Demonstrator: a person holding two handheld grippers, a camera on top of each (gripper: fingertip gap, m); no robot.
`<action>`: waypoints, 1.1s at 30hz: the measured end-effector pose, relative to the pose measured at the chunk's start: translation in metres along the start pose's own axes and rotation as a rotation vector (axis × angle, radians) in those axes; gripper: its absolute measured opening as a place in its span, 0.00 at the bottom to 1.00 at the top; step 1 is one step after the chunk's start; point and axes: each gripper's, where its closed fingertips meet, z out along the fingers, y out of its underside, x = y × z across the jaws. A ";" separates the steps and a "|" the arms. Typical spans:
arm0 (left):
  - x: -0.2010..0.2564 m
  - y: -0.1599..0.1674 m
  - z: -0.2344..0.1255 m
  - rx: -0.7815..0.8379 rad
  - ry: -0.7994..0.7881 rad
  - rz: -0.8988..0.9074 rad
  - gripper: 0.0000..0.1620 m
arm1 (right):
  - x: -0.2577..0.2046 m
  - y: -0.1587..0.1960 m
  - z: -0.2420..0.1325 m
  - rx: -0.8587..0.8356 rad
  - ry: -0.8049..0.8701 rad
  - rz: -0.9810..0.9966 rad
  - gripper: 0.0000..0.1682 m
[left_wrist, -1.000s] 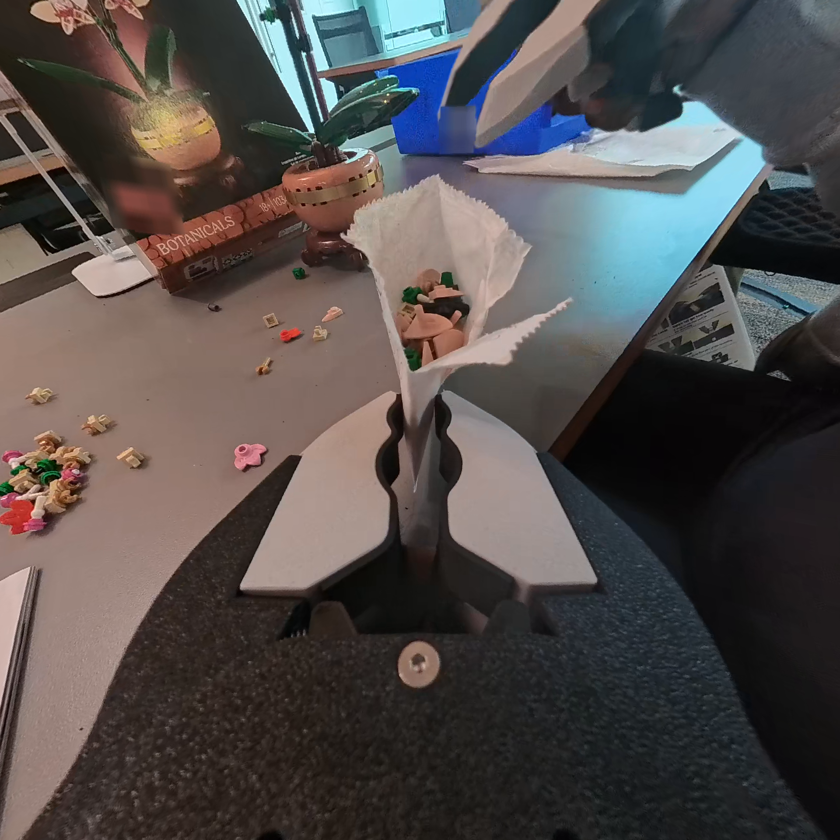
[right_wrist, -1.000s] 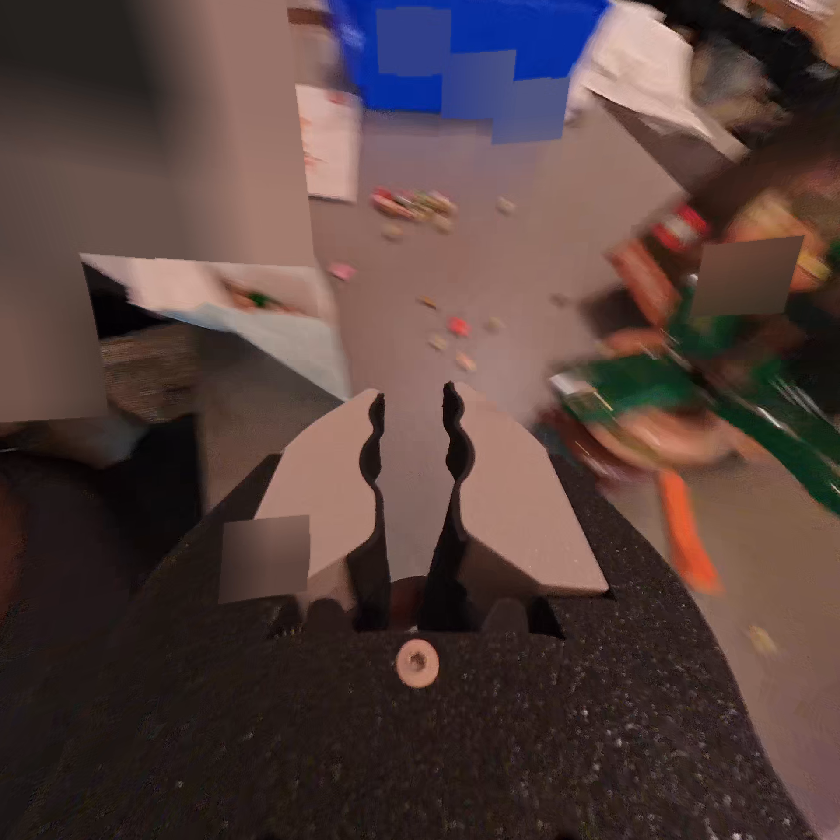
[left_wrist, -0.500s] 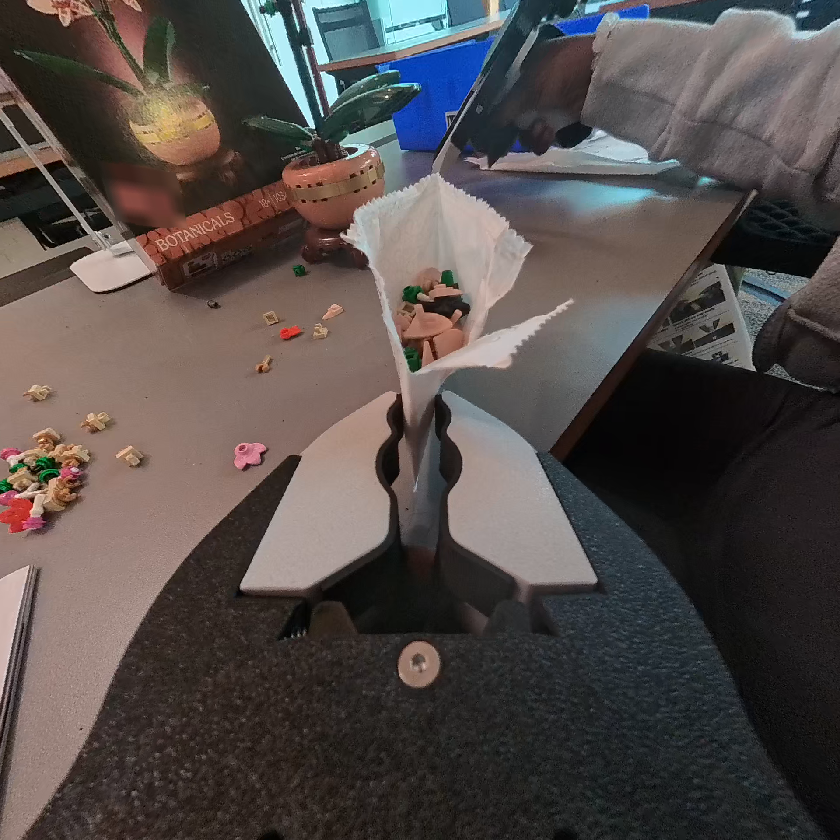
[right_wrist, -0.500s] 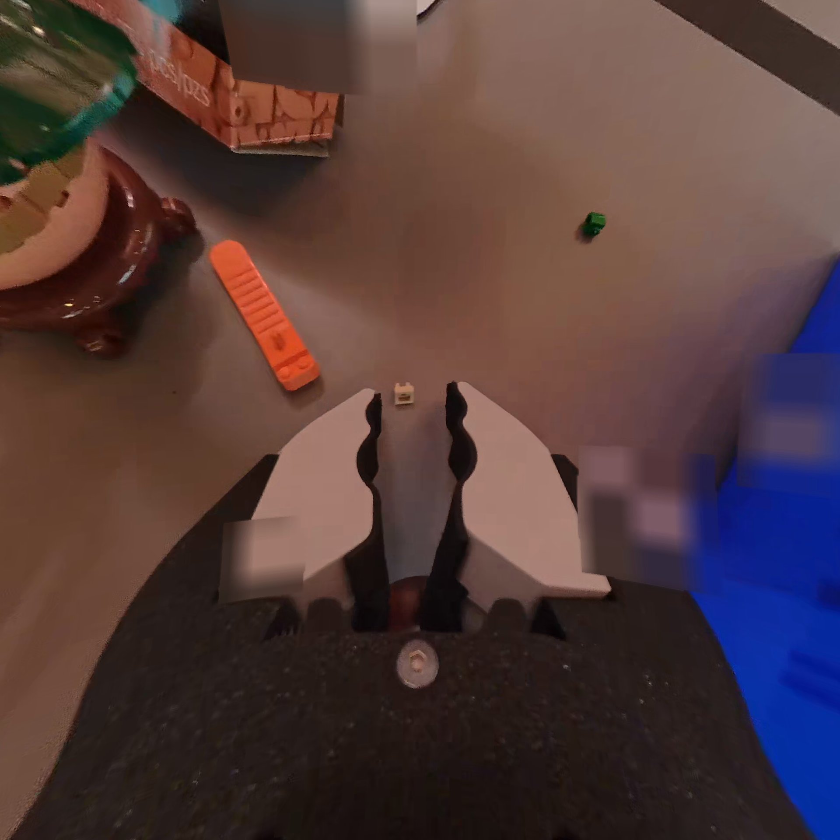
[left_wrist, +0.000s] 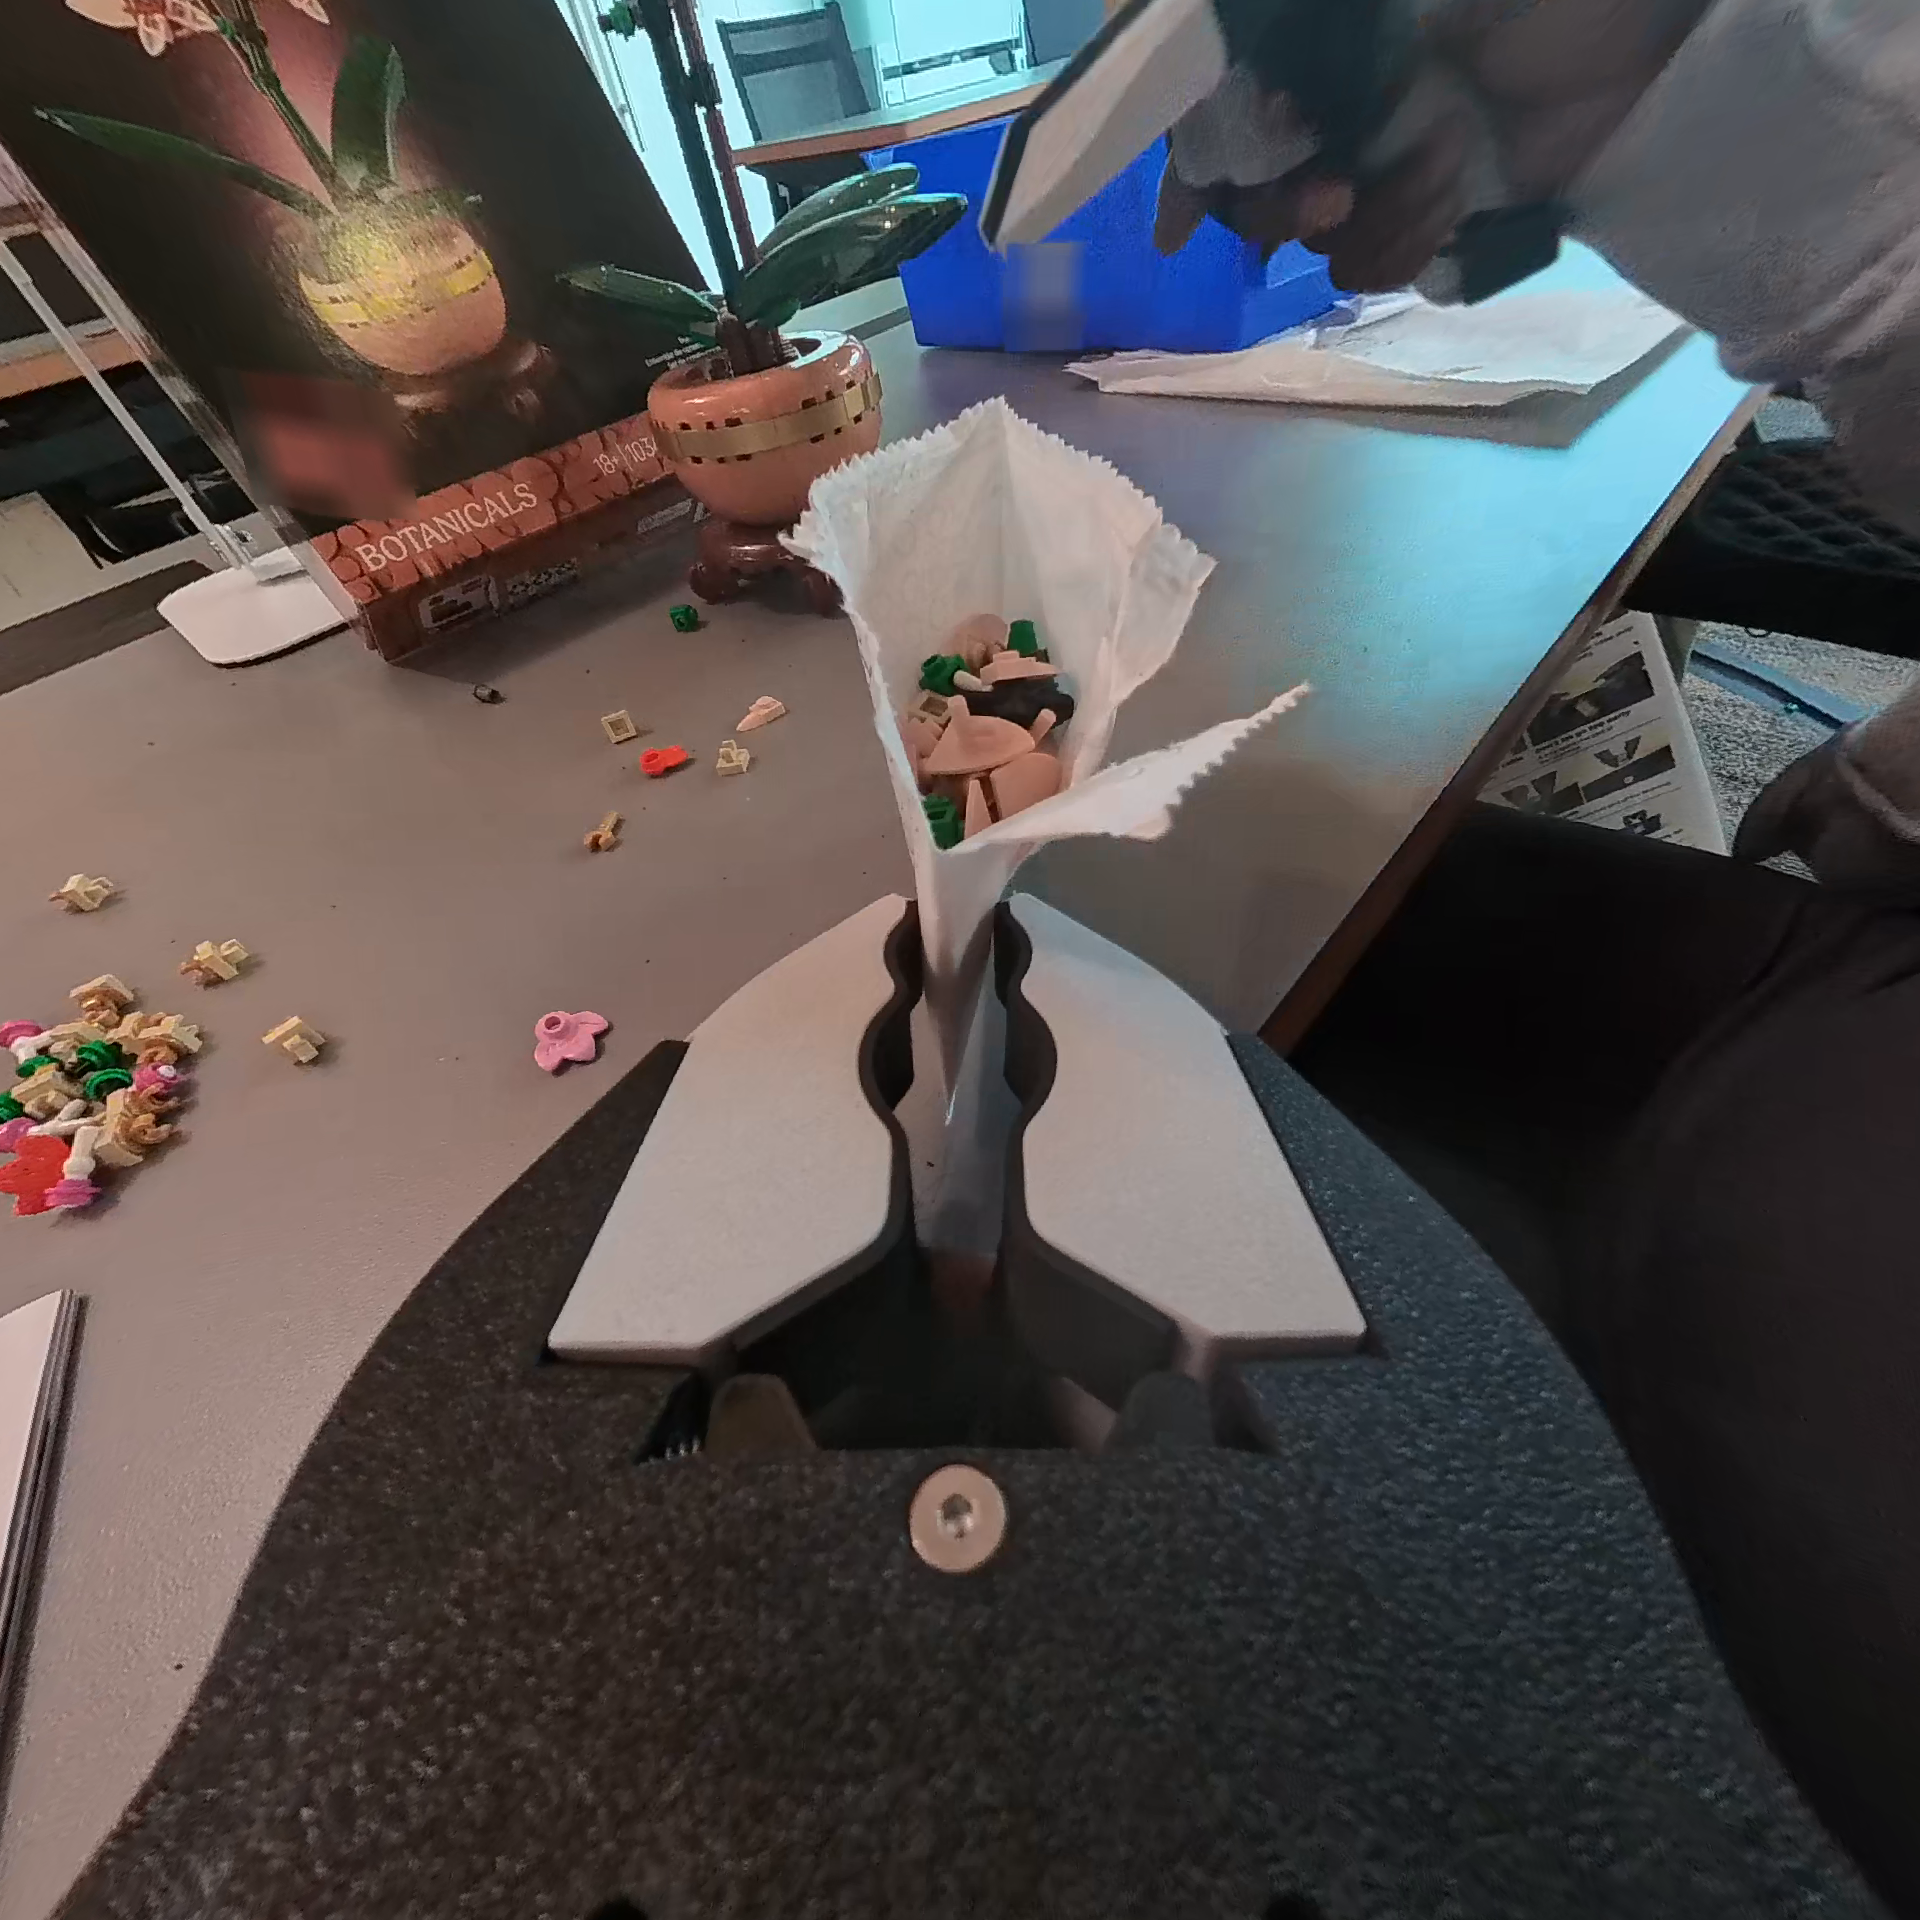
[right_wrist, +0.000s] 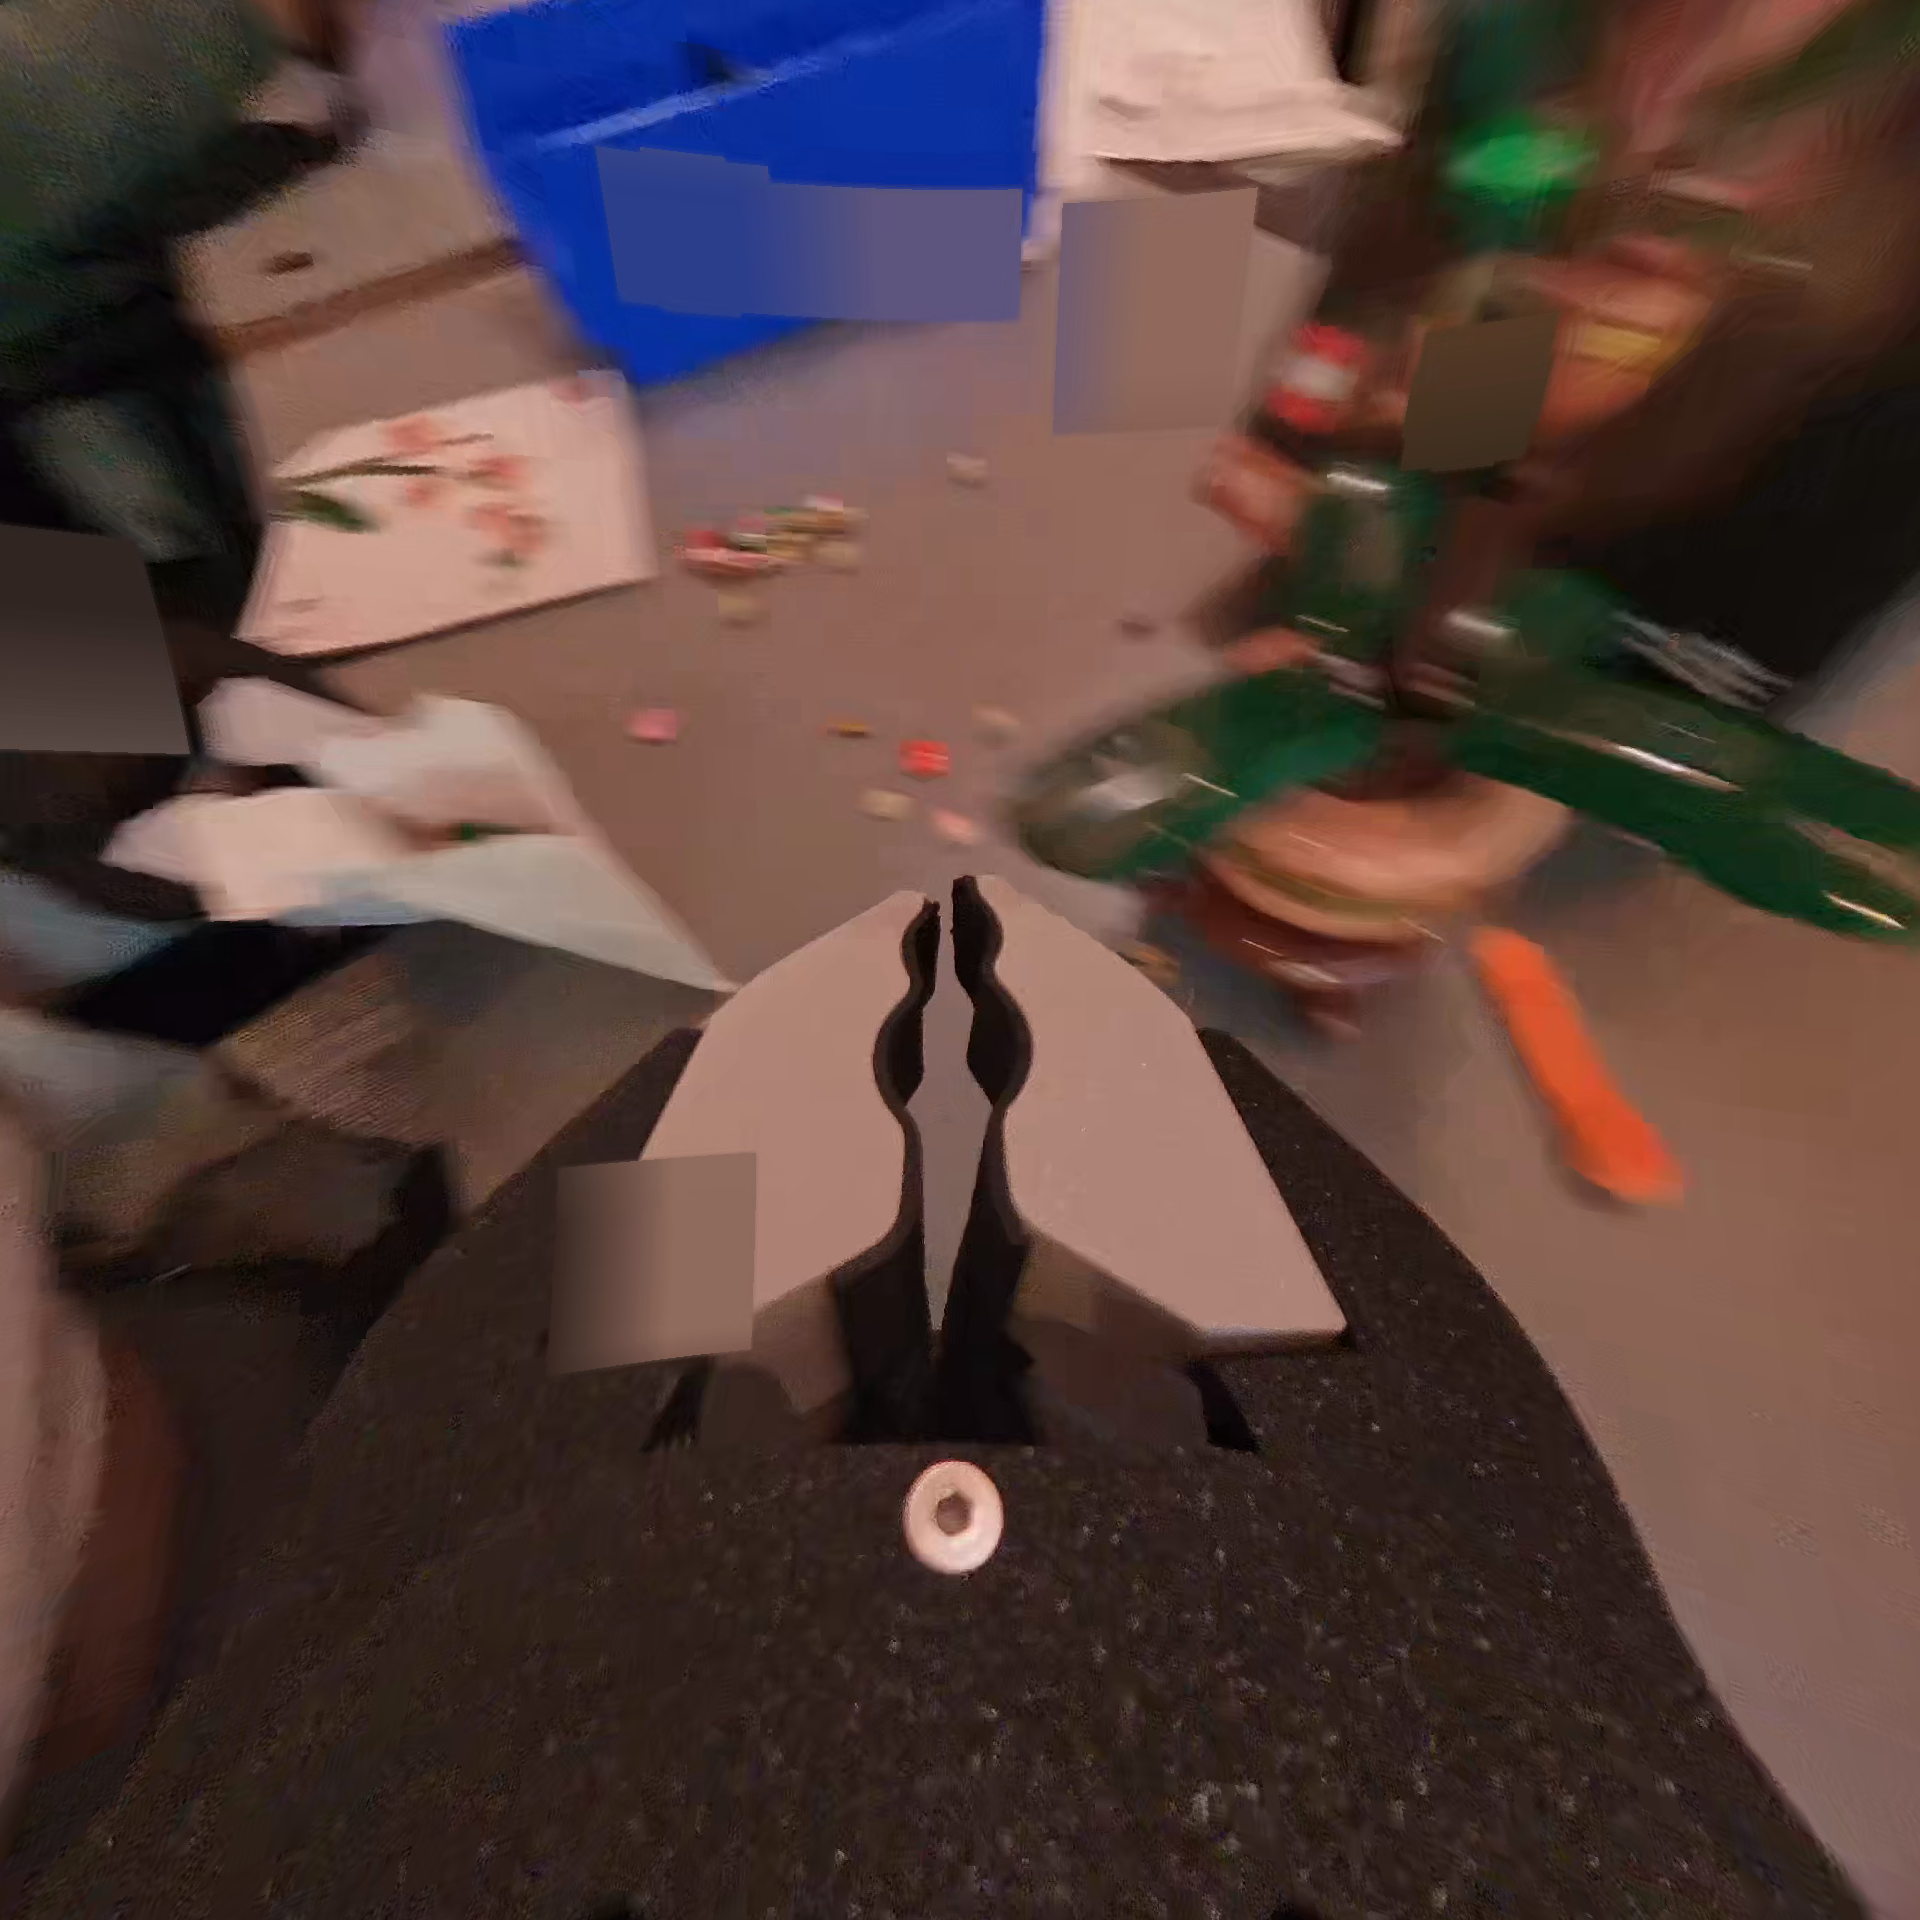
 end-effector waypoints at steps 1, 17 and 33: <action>0.000 0.000 0.000 0.000 0.000 0.000 0.08 | -0.026 -0.002 0.011 -0.011 -0.060 -0.032 0.02; -0.004 0.001 0.002 -0.005 -0.010 -0.010 0.07 | -0.073 0.077 0.041 -0.300 -0.159 -0.234 0.18; -0.003 0.001 0.001 -0.003 -0.012 -0.009 0.07 | -0.078 0.074 0.085 -0.290 -0.100 -0.076 0.03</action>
